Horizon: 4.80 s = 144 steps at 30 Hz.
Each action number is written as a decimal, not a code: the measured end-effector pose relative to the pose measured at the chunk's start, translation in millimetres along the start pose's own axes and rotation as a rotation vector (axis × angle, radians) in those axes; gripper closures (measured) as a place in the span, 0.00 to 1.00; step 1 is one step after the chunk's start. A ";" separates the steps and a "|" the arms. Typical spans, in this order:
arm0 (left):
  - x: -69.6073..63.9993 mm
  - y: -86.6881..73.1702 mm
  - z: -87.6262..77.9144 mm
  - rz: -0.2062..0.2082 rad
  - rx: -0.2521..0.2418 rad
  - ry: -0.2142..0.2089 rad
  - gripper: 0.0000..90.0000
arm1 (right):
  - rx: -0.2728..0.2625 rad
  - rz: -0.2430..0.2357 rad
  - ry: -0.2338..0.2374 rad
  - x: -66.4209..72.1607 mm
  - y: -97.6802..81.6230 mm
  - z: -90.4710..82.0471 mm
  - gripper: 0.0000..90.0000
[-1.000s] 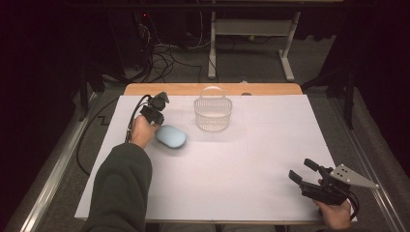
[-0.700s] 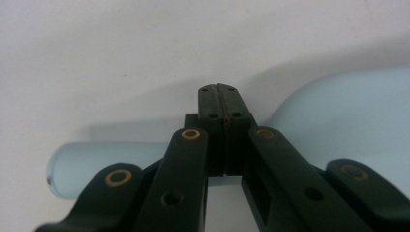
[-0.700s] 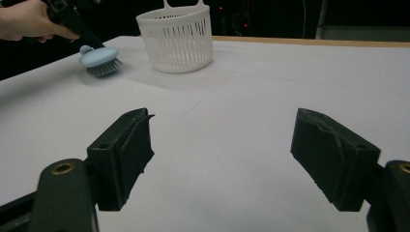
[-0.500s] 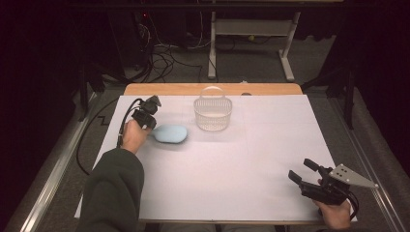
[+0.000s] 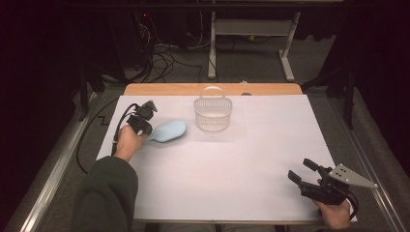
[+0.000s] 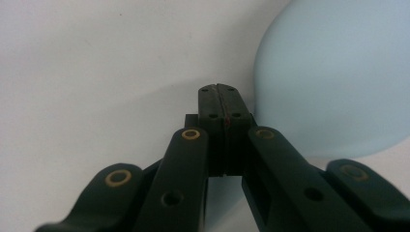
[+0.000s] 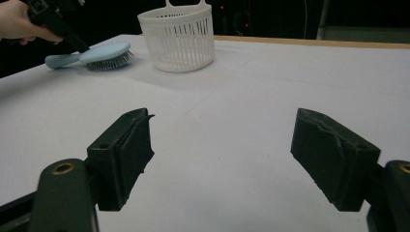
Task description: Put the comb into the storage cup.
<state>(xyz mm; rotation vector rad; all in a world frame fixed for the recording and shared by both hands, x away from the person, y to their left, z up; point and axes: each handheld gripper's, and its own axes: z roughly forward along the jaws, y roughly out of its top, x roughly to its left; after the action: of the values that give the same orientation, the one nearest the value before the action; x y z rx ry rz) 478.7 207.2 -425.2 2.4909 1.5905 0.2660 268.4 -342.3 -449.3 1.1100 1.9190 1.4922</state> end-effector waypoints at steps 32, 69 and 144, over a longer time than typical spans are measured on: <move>-1.1 -30.6 -5.4 -0.028 -0.042 -0.133 0.98 | 0.002 -0.002 0.005 0.2 0.3 1.0 0.25; 10.2 -43.2 -12.5 -0.098 -0.101 -0.129 0.54 | 0.005 -0.003 0.008 0.5 0.4 1.7 0.25; -28.1 -50.3 1.4 0.053 -0.082 -0.126 0.74 | 0.006 -0.007 0.017 0.8 0.5 2.7 0.25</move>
<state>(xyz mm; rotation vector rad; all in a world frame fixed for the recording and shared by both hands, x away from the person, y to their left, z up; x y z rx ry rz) 423.3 202.5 -440.3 2.4383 1.4378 0.1734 270.2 -340.1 -449.5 1.0960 1.9383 1.4972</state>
